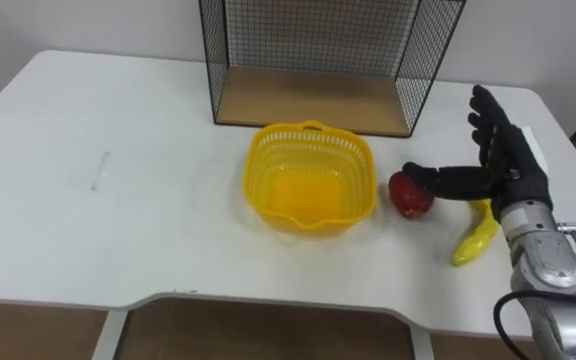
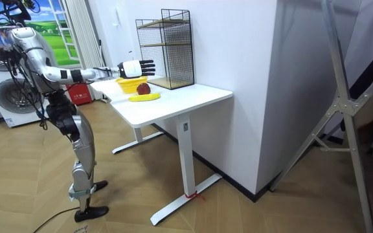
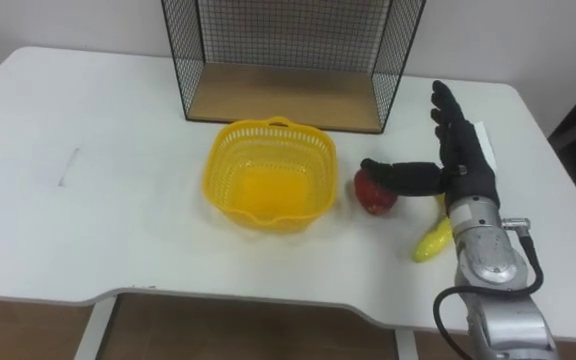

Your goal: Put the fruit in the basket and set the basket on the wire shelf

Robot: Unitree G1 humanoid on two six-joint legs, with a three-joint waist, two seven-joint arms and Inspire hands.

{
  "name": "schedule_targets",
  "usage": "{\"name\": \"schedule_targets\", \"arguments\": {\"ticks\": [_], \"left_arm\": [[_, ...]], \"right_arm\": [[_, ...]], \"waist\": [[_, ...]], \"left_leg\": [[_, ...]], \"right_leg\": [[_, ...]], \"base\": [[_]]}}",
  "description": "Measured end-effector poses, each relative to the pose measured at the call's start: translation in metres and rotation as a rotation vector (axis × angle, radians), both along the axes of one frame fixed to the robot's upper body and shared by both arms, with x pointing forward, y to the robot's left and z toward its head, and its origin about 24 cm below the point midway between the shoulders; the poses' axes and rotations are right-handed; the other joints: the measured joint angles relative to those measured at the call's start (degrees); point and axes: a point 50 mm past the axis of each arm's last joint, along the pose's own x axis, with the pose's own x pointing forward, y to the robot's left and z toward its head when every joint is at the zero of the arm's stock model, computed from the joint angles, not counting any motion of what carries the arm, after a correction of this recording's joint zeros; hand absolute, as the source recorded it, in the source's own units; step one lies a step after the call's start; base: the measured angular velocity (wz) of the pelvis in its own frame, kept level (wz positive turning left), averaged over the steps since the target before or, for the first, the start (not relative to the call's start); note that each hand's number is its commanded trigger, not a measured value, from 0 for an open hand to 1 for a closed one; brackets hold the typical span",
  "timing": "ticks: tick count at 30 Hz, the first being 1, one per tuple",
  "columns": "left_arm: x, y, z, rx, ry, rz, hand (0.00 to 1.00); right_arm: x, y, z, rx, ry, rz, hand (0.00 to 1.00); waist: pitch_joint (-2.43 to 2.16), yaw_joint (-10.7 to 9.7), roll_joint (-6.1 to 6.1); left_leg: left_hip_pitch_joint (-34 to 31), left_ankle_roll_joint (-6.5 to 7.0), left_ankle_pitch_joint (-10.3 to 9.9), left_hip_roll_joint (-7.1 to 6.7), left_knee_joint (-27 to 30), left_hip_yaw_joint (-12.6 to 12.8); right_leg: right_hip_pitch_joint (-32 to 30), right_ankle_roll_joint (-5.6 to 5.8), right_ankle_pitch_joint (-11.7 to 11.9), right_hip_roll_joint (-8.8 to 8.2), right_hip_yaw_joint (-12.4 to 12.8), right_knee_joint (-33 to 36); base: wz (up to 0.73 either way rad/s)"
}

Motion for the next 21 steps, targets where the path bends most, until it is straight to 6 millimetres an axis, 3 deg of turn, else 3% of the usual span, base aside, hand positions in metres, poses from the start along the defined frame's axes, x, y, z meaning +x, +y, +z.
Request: {"name": "schedule_targets", "arguments": {"ticks": [6,14,21], "left_arm": [[-0.002,-0.003,-0.001,-0.007,0.014,-0.011,0.00],[-0.005,-0.002,-0.002,-0.002,0.039,-0.022,0.00],[0.001,0.000,-0.002,-0.003,0.028,-0.028,0.00]], "right_arm": [[-0.003,-0.001,-0.017,-0.018,0.078,0.013,0.00],[-0.005,-0.001,-0.024,-0.049,0.116,0.026,0.00],[-0.011,-0.009,-0.042,-0.095,0.206,0.001,0.00]], "waist": [[0.06,-0.1,-0.15],[-0.14,0.0,-0.80],[-0.09,1.5,-1.47]], "left_leg": [[0.5,0.00,0.0,-0.01,0.0,-0.2],[0.5,0.02,0.0,-0.03,0.0,-0.2],[0.6,0.02,0.0,0.00,0.0,-0.1]], "right_leg": [[0.6,0.00,0.0,0.00,-0.2,0.0],[0.7,0.01,0.0,-0.05,-0.5,0.0],[0.7,0.03,0.0,-0.08,-0.5,0.0]], "base": [[0.01],[0.00],[0.00]]}}
